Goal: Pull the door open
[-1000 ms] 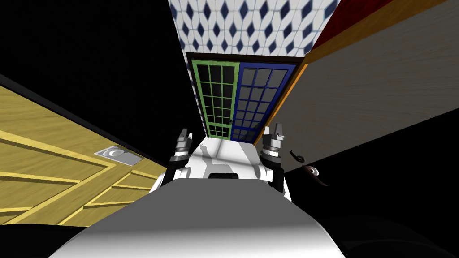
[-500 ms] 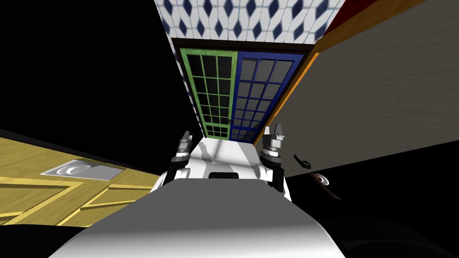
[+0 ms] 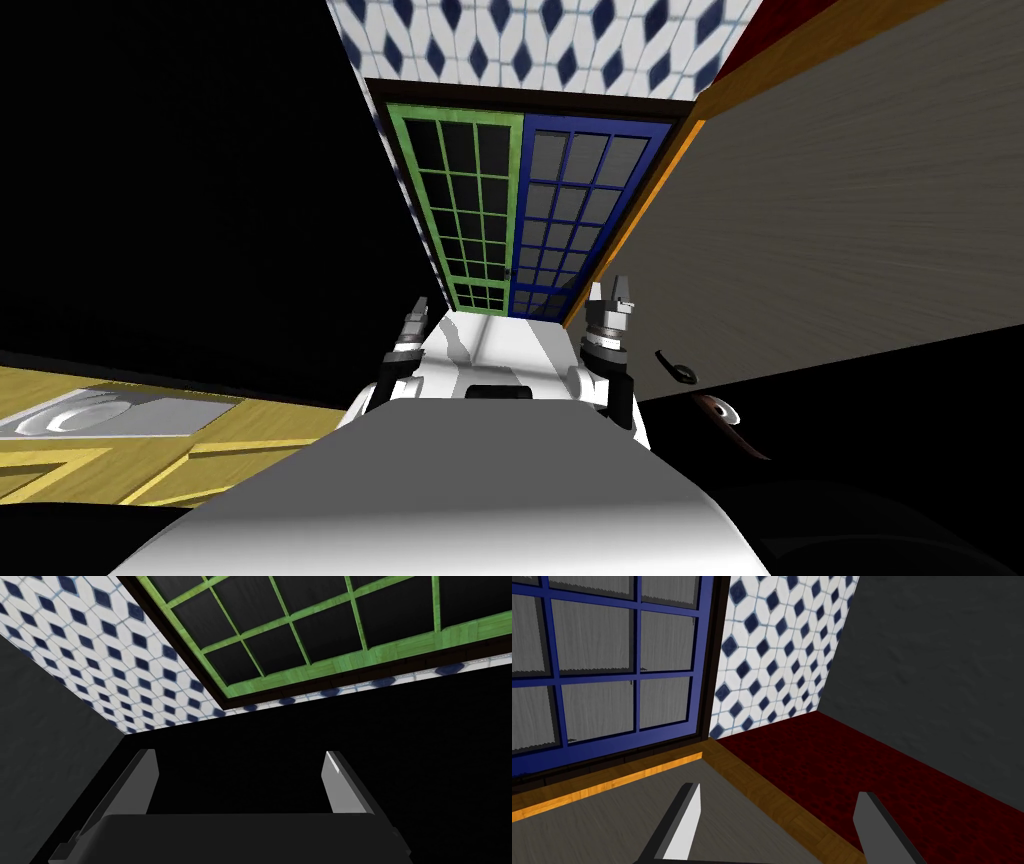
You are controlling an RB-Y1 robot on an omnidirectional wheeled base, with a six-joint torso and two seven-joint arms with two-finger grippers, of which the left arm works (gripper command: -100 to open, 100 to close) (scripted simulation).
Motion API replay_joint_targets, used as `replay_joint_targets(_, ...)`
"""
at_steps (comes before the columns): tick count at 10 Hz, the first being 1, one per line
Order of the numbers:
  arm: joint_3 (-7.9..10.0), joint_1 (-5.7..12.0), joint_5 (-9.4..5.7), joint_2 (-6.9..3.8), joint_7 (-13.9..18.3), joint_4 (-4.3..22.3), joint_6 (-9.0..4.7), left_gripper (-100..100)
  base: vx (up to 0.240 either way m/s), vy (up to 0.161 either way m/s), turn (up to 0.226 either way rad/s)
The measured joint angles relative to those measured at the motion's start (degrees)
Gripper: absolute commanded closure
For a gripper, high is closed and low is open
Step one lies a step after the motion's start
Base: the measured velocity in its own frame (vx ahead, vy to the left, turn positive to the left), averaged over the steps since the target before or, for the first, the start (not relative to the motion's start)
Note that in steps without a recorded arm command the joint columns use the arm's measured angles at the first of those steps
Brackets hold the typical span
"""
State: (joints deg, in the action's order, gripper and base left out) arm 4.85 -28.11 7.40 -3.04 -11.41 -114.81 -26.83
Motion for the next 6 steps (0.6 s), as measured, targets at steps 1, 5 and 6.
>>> replay_joint_targets(1, 0.27, 0.31, 0.20, -0.13, -1.0, 1.0, -0.30, -100, 0.109, -0.031, -0.042)
replay_joint_targets(5, 1.54, 1.41, 0.86, -0.88, -4.9, 5.1, -1.76, -100, 0.102, -0.032, -0.050)
replay_joint_targets(6, 1.77, 1.40, 1.07, -1.00, -5.9, 5.8, -2.00, -100, 0.107, -0.040, -0.050)
